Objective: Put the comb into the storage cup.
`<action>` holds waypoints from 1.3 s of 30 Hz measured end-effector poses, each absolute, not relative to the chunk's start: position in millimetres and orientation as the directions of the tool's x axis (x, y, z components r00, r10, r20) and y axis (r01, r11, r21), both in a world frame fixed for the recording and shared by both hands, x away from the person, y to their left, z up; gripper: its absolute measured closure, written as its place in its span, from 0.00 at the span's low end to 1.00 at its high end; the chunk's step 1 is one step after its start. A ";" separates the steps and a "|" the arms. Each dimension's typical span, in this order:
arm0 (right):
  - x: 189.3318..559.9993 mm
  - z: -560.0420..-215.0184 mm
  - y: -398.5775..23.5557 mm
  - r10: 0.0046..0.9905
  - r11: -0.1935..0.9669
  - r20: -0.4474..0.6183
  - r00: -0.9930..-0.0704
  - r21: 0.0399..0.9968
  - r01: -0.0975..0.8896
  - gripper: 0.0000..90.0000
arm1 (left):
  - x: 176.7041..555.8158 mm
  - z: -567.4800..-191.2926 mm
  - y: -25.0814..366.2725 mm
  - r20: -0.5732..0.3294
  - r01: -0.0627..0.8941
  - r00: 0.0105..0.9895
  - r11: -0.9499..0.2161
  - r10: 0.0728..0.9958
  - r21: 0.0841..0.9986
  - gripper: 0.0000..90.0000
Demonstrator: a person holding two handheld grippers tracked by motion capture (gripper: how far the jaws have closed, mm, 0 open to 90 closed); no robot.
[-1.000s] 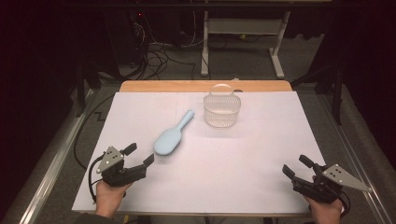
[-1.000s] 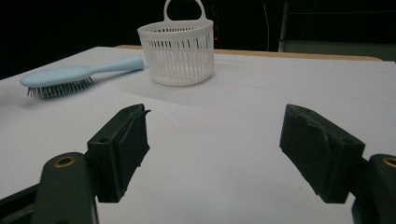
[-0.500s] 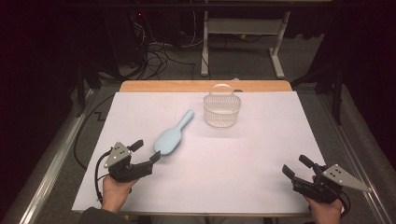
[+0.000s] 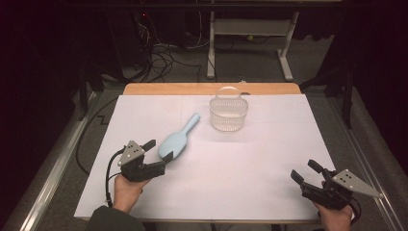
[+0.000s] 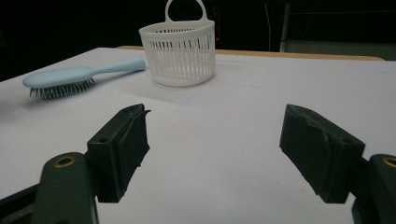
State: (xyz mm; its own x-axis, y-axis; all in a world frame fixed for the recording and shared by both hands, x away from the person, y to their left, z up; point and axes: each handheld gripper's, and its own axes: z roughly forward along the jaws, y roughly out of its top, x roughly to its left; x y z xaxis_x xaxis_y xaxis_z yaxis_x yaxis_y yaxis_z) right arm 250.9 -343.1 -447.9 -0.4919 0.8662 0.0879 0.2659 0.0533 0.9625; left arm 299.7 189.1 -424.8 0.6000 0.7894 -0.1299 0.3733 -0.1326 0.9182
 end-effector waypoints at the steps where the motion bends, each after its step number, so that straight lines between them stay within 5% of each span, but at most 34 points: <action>1: 250.9 -447.9 -343.1 0.866 0.053 0.088 -0.492 0.963 0.266 0.27 | 300.8 -424.3 187.9 -0.129 0.373 0.602 -0.135 0.788 0.918 0.23; 4: 250.9 -447.9 -343.0 0.866 0.051 0.091 -0.491 0.962 0.267 0.27 | 304.1 -422.3 184.6 -0.126 0.374 0.605 -0.141 0.787 0.917 0.23; 6: 250.9 -447.9 -343.0 0.865 0.053 0.089 -0.494 0.963 0.265 0.27 | 305.1 -421.2 183.3 -0.116 0.373 0.601 -0.149 0.791 0.916 0.32; 17: 251.1 -448.0 -342.9 0.864 0.053 0.089 -0.496 0.963 0.266 0.27 | 318.2 -418.7 173.1 -0.123 0.390 0.608 -0.160 0.784 0.907 0.33; 39: 251.1 -448.0 -342.5 0.860 0.054 0.090 -0.503 0.963 0.265 0.27 | 357.7 -400.1 149.3 -0.090 0.485 0.602 -0.274 0.793 0.830 0.50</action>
State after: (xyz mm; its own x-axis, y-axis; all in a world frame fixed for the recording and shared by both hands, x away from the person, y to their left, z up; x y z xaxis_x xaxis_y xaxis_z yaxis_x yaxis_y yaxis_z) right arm 251.1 -342.5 -448.0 -0.5026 0.8598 0.0900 0.2645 0.0538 0.9629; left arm 357.7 149.3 -400.1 0.6021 0.7934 -0.0895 0.4852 -0.2745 0.8302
